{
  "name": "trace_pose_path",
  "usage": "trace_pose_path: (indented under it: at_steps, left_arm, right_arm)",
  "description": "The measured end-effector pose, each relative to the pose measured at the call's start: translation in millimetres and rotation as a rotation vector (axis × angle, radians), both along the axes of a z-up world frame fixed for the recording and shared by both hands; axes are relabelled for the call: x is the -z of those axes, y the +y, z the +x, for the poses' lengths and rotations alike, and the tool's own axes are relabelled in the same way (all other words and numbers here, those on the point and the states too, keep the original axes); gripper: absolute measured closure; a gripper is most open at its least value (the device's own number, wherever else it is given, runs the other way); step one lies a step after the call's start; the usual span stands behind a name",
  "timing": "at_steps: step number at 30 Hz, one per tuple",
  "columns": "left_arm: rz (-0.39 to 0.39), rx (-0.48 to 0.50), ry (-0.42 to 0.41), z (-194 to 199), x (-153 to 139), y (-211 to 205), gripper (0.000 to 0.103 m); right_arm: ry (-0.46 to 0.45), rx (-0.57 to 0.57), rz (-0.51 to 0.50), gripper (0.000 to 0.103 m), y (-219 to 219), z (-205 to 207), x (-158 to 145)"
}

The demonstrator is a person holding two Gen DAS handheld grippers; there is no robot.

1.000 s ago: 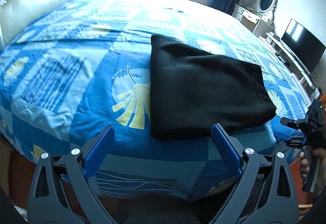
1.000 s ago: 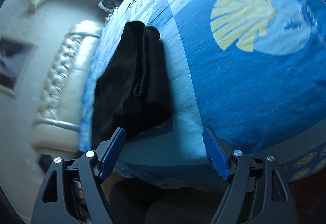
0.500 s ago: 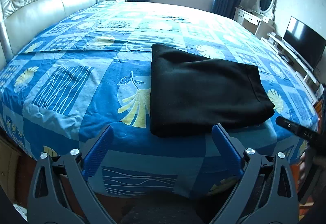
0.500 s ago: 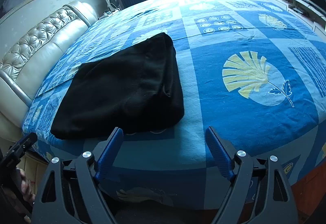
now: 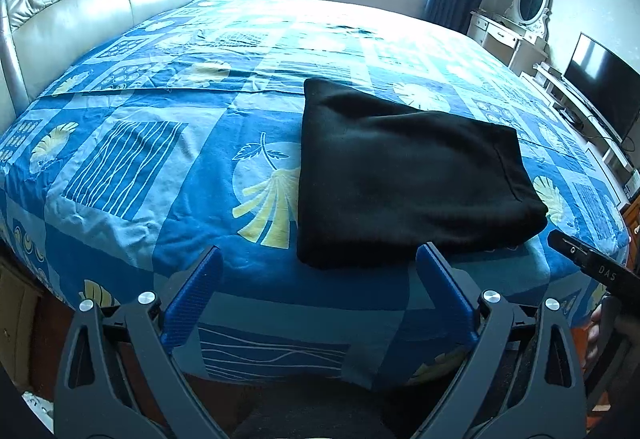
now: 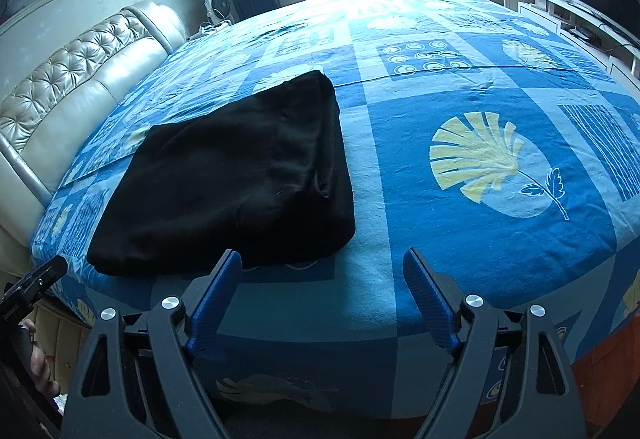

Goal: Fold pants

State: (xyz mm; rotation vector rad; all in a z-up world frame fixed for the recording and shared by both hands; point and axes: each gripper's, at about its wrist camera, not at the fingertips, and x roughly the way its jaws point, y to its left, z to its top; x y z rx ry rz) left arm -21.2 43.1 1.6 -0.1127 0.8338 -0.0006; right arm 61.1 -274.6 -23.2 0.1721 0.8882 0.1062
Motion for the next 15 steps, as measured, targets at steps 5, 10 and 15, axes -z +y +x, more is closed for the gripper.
trace_pose_path:
  at_steps: [5, 10, 15]
  left_arm:
    - [0.045, -0.006, -0.005, 0.9, -1.2, -2.6, 0.006]
    - [0.052, -0.006, -0.009, 0.0, -2.5, -3.3, 0.006]
    - [0.063, -0.004, -0.007, -1.3, -2.6, -5.0, 0.006]
  right_arm:
    - [0.005, -0.013, -0.009, 0.021, 3.9, 0.2, 1.5]
    - [0.012, -0.016, -0.011, 0.021, 5.4, 0.4, 2.8]
    - [0.018, -0.016, -0.008, 0.021, 6.0, 0.0, 4.3]
